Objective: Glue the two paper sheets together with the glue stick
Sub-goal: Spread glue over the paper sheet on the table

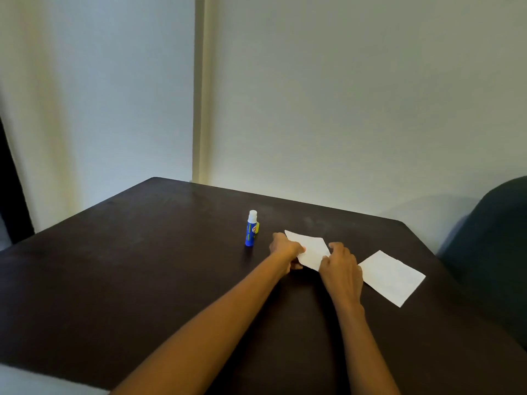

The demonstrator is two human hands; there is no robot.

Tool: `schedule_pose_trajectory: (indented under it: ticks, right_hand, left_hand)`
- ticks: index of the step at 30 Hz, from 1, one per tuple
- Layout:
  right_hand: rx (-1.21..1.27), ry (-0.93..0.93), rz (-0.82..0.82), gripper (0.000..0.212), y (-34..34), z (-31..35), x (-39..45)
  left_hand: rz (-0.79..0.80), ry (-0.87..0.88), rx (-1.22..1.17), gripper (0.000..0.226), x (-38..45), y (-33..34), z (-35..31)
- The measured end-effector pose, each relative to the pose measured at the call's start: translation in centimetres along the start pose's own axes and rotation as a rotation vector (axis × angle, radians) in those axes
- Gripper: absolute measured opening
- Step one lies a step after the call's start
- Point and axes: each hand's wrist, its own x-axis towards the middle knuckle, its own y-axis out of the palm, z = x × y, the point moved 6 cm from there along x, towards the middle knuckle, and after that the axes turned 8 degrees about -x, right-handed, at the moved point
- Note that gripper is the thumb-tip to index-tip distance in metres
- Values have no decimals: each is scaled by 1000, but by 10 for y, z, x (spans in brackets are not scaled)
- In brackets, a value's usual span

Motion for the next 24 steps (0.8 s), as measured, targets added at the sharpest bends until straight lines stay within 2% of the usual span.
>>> schedule_pose_trajectory:
  ticks: [3, 5, 8, 10, 12, 14, 16, 19, 21, 24]
  right_hand:
    - [-55, 43, -33, 35, -5, -2, 1]
    - [-1, 114, -54, 38, -11, -4, 0]
    - [227, 227, 67, 43, -8, -2, -7]
    - [264, 211, 152, 36, -3, 5, -15]
    - [257, 157, 154, 30, -5, 16, -26]
    - [252, 70, 119, 25, -9, 31, -35]
    - [208, -65, 65, 24, -13, 54, -41]
    - [38, -225, 42, 26, -11, 88, -45]
    - [-71, -250, 88, 28, -6, 100, -44]
    - [-190, -219, 121, 27, -2, 99, -37]
  left_hand:
    - [85, 42, 83, 51, 1, 0, 0]
    - [140, 67, 91, 49, -7, -7, -1]
    - [273, 97, 104, 50, -23, -26, -2]
    - [400, 138, 201, 57, -35, -43, -1]
    - [486, 216, 341, 64, -46, -69, -1]
    - [421, 347, 544, 67, -48, -106, -6]
    - [245, 507, 727, 63, -46, -145, -15]
    - [88, 671, 835, 48, -50, -180, -22]
    - [108, 736, 968, 42, -53, -182, -13]
    - [238, 774, 1247, 46, -54, -167, 8]
